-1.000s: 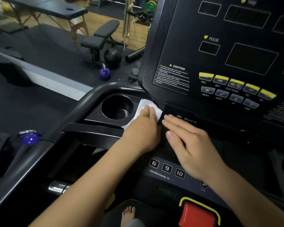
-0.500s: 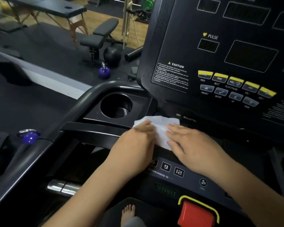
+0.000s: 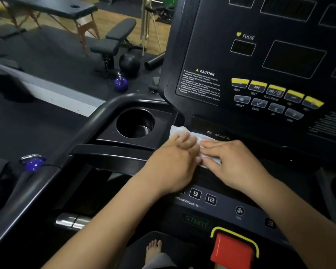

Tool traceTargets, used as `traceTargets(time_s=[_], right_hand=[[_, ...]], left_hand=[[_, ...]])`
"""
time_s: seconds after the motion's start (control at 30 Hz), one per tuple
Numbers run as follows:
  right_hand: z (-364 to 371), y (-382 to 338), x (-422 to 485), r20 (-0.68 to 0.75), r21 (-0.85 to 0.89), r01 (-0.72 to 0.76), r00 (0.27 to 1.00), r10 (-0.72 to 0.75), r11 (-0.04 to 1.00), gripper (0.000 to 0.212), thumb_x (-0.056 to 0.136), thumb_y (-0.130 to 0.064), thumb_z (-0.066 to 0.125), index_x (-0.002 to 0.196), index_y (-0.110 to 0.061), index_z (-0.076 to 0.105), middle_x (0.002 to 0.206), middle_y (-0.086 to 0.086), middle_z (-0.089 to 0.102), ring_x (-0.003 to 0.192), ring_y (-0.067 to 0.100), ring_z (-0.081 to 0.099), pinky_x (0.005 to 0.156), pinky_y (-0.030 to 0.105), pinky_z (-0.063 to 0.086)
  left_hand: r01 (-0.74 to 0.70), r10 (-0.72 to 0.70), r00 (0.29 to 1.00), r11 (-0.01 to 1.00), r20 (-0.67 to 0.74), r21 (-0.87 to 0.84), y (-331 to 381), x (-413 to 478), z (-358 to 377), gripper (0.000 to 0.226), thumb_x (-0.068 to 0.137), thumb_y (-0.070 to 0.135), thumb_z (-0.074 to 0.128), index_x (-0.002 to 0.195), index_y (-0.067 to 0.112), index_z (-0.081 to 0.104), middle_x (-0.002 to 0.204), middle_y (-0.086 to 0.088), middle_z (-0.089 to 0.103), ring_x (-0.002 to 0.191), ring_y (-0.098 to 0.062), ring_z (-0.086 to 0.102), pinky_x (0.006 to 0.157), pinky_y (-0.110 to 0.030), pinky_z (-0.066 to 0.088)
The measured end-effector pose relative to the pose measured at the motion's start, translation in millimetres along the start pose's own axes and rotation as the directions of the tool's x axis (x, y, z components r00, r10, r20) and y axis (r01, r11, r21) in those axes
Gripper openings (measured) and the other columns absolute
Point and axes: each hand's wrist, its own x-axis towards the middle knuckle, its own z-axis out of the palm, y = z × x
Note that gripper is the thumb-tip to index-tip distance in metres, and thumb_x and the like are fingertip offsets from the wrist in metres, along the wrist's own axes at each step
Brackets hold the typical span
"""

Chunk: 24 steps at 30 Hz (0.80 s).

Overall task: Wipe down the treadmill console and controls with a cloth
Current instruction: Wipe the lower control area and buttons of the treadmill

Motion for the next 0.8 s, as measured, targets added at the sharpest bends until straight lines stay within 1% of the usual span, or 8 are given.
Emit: traceTargets(time_s=[0.07,0.17,0.23,0.3,0.43,0.53,0.67,0.8], right_hand=[[-0.3,-2.7,7.8,0.030,0.012,0.008,1.000,-0.009,1.000,0.026,0.086,-0.022,0.072,0.111,-0.016,0.074,0.125,-0.001,0.067,0.124,0.013,0.057,0.106,0.020,0.034],[0.4,-1.6,0.6,0.124,0.046,0.037,0.991,-0.043,0.998,0.033,0.089,-0.031,0.069,0.119,-0.020,0.070,0.138,-0.001,0.057,0.135,0.006,0.042,0.113,0.017,0.024],[-2.4,2.5,-9.7,0.145,0.073,0.030,0.989,-0.040,0.997,0.032,0.089,-0.031,0.069,0.119,-0.020,0.069,0.138,-0.002,0.056,0.133,0.000,0.039,0.113,0.013,0.021],[-5.0,5.1,-12.7,0.133,0.103,0.002,0.991,-0.016,0.995,0.030,0.088,-0.029,0.071,0.117,-0.020,0.070,0.135,-0.003,0.058,0.130,-0.004,0.039,0.111,0.009,0.021],[-0.9,-0.8,5.4,0.115,0.066,0.024,0.993,-0.032,0.998,0.029,0.089,-0.027,0.069,0.116,-0.019,0.071,0.135,-0.001,0.059,0.131,0.000,0.042,0.106,0.002,0.014],[2.3,-3.8,5.5,0.133,0.051,0.058,0.989,-0.065,0.997,0.024,0.090,-0.025,0.068,0.112,-0.018,0.074,0.133,-0.002,0.061,0.135,0.008,0.044,0.108,0.005,0.017],[-4.9,5.6,-14.6,0.147,0.091,0.038,0.988,-0.051,0.995,0.026,0.090,-0.028,0.069,0.116,-0.023,0.072,0.137,-0.004,0.056,0.135,-0.001,0.038,0.113,0.012,0.021],[-1.1,2.1,7.1,0.122,0.020,0.061,0.991,-0.063,0.998,0.018,0.089,-0.026,0.067,0.098,-0.015,0.077,0.121,0.003,0.069,0.122,0.011,0.057,0.107,0.015,0.034]], left_hand=[[0.048,-0.048,0.999,0.999,-0.006,-0.002,-7.1,-3.5,-1.6,0.061,0.097,0.039,0.022,0.132,0.003,0.056,0.141,-0.014,0.054,0.138,-0.034,0.039,0.113,-0.046,0.033],[0.043,-0.046,0.999,0.993,-0.027,-0.113,-6.4,-26.0,-12.4,0.059,0.094,0.041,0.022,0.121,0.011,0.065,0.138,-0.004,0.057,0.139,-0.022,0.039,0.111,-0.038,0.036],[0.092,-0.101,0.994,0.976,-0.036,-0.195,-6.6,-31.6,-18.4,0.056,0.092,0.046,0.025,0.112,0.014,0.066,0.130,-0.001,0.061,0.127,-0.021,0.052,0.098,-0.041,0.048],[0.099,-0.118,0.988,0.981,-0.103,-0.167,-10.4,-25.6,-17.8,0.049,0.091,0.043,0.032,0.109,0.014,0.067,0.122,-0.003,0.066,0.112,-0.027,0.063,0.086,-0.042,0.054],[0.133,-0.140,0.984,0.989,-0.111,-0.068,-18.3,-2.6,-7.3,0.025,0.089,0.028,0.038,0.084,0.015,0.059,0.105,0.000,0.059,0.089,-0.029,0.065,0.065,-0.041,0.051],[0.190,-0.188,0.976,0.982,-0.110,0.000,-20.7,-3.9,-2.5,0.024,0.089,0.030,0.040,0.087,0.014,0.057,0.101,-0.002,0.057,0.078,-0.029,0.063,0.060,-0.039,0.049],[0.257,-0.251,0.963,0.965,-0.100,0.057,-9.1,3.2,-8.6,0.015,0.089,0.023,0.050,0.099,0.017,0.059,0.107,-0.002,0.059,0.089,-0.027,0.063,0.063,-0.030,0.036],[0.215,-0.205,0.975,0.966,-0.081,0.145,-3.4,22.5,-16.7,0.021,0.095,0.017,0.048,0.113,0.016,0.060,0.118,-0.003,0.054,0.103,-0.024,0.058,0.070,-0.024,0.030]])
